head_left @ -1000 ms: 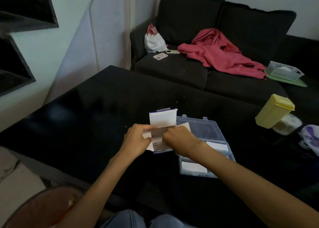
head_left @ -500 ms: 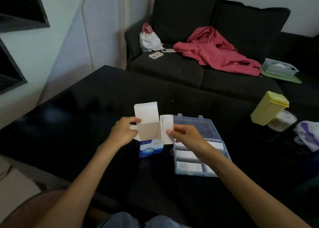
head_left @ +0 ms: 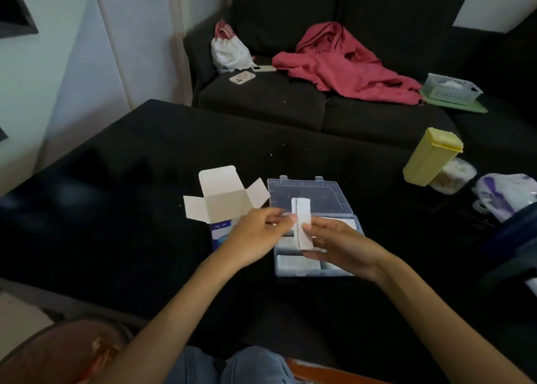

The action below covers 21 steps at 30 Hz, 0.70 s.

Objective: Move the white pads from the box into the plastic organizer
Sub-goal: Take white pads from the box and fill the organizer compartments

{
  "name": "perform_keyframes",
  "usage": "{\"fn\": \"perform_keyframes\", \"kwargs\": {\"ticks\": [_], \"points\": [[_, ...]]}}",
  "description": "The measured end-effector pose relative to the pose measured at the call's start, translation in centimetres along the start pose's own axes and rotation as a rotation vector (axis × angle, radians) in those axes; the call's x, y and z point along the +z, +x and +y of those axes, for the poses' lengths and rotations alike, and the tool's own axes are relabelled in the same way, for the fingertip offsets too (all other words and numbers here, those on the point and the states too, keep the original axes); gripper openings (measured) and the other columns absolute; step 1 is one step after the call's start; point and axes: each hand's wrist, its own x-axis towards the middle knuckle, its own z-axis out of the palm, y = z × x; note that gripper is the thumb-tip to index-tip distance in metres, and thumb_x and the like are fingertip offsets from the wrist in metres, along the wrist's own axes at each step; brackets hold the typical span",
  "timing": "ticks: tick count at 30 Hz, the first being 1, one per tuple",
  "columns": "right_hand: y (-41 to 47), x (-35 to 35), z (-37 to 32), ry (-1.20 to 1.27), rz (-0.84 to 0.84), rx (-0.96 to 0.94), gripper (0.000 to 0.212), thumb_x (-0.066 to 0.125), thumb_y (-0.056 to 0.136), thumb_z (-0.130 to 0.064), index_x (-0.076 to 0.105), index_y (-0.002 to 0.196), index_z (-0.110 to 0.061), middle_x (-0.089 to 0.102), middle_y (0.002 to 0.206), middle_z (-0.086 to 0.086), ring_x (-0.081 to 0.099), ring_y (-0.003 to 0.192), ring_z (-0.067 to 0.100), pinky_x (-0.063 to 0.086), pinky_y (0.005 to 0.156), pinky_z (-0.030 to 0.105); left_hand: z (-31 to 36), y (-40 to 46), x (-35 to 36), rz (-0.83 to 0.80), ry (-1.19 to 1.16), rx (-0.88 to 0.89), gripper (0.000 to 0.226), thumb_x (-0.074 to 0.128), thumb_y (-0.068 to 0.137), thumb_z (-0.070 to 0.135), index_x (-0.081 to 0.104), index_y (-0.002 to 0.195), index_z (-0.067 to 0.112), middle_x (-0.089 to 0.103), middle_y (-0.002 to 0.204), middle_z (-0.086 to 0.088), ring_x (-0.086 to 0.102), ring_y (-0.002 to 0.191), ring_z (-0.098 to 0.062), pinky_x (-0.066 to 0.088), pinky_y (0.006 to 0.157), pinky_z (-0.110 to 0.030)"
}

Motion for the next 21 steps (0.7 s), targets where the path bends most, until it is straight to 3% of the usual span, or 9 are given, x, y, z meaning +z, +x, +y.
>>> {"fn": "perform_keyframes", "kwargs": {"ticks": [2, 4, 7, 9, 11, 15, 19, 21], "points": [[-0.7, -1.0, 0.5, 0.014, -0.003, 0.058, 0.021, 0.06, 0.088, -0.017, 0.067, 0.107, -0.013, 0.07, 0.098, 0.003, 0.065, 0.094, 0.015, 0.054, 0.081, 0.03, 0.1, 0.9, 1.3, -0.116, -0.121, -0.033, 0.038, 0.048, 0.096, 0.036, 0.052, 0.131, 0.024, 0.059, 0.119, 0.013, 0.053, 0.108, -0.001, 0.045, 0.09, -0.023], [-1.3, -2.3, 1.0, 0.019, 0.039, 0.091, 0.021, 0.062, 0.086, -0.015, 0.067, 0.105, -0.008, 0.07, 0.097, 0.005, 0.065, 0.094, 0.017, 0.054, 0.079, 0.03, -0.2, 1.9, 2.6, -0.17, -0.214, -0.044, 0.023, 0.049, 0.096, 0.03, 0.06, 0.117, 0.03, 0.057, 0.101, 0.023, 0.052, 0.093, 0.006, 0.042, 0.074, -0.014], [-1.7, -3.4, 1.9, 0.003, 0.149, 0.098, 0.024, 0.066, 0.084, -0.016, 0.067, 0.106, -0.007, 0.07, 0.101, 0.007, 0.065, 0.096, 0.019, 0.055, 0.078, 0.031, -0.7, 3.0, 4.3, -0.144, -0.287, -0.033, 0.014, 0.056, 0.093, 0.021, 0.066, 0.098, 0.03, 0.061, 0.095, 0.019, 0.056, 0.088, 0.004, 0.044, 0.062, -0.009], [-1.7, -3.6, 2.5, -0.078, 0.26, 0.037, 0.016, 0.068, 0.083, -0.02, 0.068, 0.099, -0.016, 0.071, 0.097, 0.004, 0.067, 0.091, 0.014, 0.055, 0.072, 0.026, -0.9, 3.7, 5.4, -0.059, -0.333, -0.042, 0.01, 0.062, 0.089, 0.017, 0.068, 0.089, 0.026, 0.064, 0.089, 0.016, 0.06, 0.083, 0.003, 0.046, 0.058, -0.007], [-1.6, -3.7, 2.9, -0.141, 0.374, -0.069, 0.011, 0.068, 0.083, -0.021, 0.065, 0.094, -0.023, 0.072, 0.089, -0.001, 0.069, 0.08, 0.009, 0.054, 0.063, 0.02, -0.9, 4.3, 6.4, 0.051, -0.357, -0.058, 0.005, 0.069, 0.084, 0.016, 0.07, 0.087, 0.019, 0.067, 0.085, 0.011, 0.064, 0.079, -0.001, 0.05, 0.058, -0.01], [-1.0, -4.0, 3.4, -0.121, 0.42, -0.154, 0.016, 0.064, 0.087, -0.019, 0.067, 0.1, -0.012, 0.071, 0.089, 0.0, 0.07, 0.077, 0.008, 0.053, 0.061, 0.017, -0.8, 5.3, 7.7, 0.219, -0.324, -0.071, 0.018, 0.077, 0.076, 0.02, 0.073, 0.092, 0.014, 0.073, 0.087, 0.001, 0.069, 0.078, -0.009, 0.058, 0.066, -0.023], [-0.5, -4.3, 3.8, -0.113, 0.51, -0.248, 0.007, 0.064, 0.086, -0.016, 0.066, 0.088, -0.022, 0.069, 0.09, -0.003, 0.067, 0.079, 0.008, 0.055, 0.063, 0.02, -0.8, 5.2, 7.5, 0.149, -0.526, -0.114, 0.007, 0.068, 0.084, 0.013, 0.071, 0.09, 0.017, 0.069, 0.082, 0.007, 0.067, 0.079, -0.007, 0.056, 0.065, -0.02], [-0.7, -4.6, 4.3, -0.477, 0.64, -0.541, 0.011, 0.064, 0.085, -0.018, 0.068, 0.092, -0.024, 0.068, 0.092, -0.008, 0.066, 0.082, 0.004, 0.056, 0.071, 0.019, -1.3, 5.0, 7.2, 0.064, -0.576, -0.099, 0.015, 0.062, 0.089, 0.01, 0.069, 0.086, 0.023, 0.068, 0.09, 0.006, 0.066, 0.088, -0.008, 0.056, 0.067, -0.02]]}}
